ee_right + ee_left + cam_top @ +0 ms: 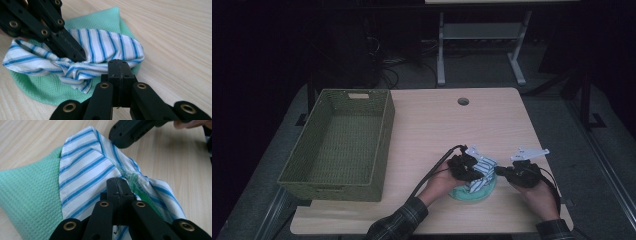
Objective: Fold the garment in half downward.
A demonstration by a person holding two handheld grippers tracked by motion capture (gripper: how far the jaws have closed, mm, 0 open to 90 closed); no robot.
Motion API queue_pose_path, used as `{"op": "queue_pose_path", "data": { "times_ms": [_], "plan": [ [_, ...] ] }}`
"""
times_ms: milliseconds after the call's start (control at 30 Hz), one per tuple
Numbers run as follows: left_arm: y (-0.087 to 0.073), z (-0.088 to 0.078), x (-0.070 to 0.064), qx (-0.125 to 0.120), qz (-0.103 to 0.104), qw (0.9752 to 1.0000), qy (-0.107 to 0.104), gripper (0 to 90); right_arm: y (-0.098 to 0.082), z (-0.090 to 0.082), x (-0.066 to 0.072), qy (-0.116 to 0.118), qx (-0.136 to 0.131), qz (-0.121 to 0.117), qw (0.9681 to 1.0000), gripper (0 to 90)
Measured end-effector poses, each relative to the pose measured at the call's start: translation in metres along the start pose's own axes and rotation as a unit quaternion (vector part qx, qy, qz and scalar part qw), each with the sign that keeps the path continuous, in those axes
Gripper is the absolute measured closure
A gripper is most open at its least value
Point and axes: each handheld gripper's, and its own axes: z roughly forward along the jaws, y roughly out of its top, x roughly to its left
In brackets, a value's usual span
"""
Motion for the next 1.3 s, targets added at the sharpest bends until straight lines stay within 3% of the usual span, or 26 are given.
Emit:
{"op": "queue_pose_path", "data": {
  "times_ms": [300, 367, 667, 867, 1067, 1300],
  "plan": [
    [0.004, -0.023, -0.003, -0.018, 0.003, 0.9998, 0.004, 88.8, 0.014, -0.003, 0.000, 0.008, -0.020, -0.008, 0.9997, 89.8],
    [0.004, -0.037, -0.004, -0.021, 0.005, 0.9997, 0.011, 88.8, 0.020, -0.002, 0.001, 0.014, -0.026, -0.011, 0.9995, 89.8],
    [-0.014, -0.067, 0.001, -0.023, -0.006, 0.9992, 0.033, 88.0, 0.045, 0.016, 0.008, 0.040, -0.037, -0.027, 0.9982, 89.8],
    [-0.029, -0.074, 0.004, -0.023, -0.019, 0.9988, 0.039, 87.8, 0.058, 0.030, 0.010, 0.056, -0.047, -0.032, 0.9969, 89.7],
    [-0.038, -0.077, 0.006, -0.017, -0.021, 0.9988, 0.041, 87.6, 0.070, 0.049, 0.014, 0.066, -0.031, -0.037, 0.9966, 89.8],
    [-0.042, -0.065, 0.004, -0.003, -0.023, 0.9990, 0.039, 87.1, 0.071, 0.066, 0.016, 0.065, -0.013, -0.046, 0.9968, 89.8]
  ]
}}
